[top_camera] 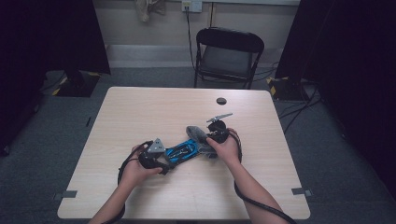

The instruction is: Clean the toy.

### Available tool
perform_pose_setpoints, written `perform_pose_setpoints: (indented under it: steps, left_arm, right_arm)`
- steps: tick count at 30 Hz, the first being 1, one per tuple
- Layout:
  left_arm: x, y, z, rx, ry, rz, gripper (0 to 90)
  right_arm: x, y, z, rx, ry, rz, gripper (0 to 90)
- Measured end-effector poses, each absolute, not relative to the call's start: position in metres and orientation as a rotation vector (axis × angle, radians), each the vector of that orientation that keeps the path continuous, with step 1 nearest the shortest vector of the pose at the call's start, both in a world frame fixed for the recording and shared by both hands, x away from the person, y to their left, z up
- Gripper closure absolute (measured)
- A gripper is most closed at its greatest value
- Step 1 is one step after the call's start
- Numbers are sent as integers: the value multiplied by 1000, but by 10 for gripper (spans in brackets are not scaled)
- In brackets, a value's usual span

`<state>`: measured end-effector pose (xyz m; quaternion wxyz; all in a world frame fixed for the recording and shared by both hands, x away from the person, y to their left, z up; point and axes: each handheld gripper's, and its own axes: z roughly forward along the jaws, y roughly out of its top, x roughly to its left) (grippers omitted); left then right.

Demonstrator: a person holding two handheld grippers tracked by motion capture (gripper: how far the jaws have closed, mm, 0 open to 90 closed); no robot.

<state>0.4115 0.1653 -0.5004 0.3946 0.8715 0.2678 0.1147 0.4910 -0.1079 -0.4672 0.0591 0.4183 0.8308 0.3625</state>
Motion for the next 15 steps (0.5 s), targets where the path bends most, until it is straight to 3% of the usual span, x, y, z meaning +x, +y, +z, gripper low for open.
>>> perform_pose_setpoints:
  steps: [15]
  left_arm:
    - [412, 165, -500, 2210, 679, 291, 257]
  right_arm:
    - [492, -120, -469, 1281, 2486, 1038, 687]
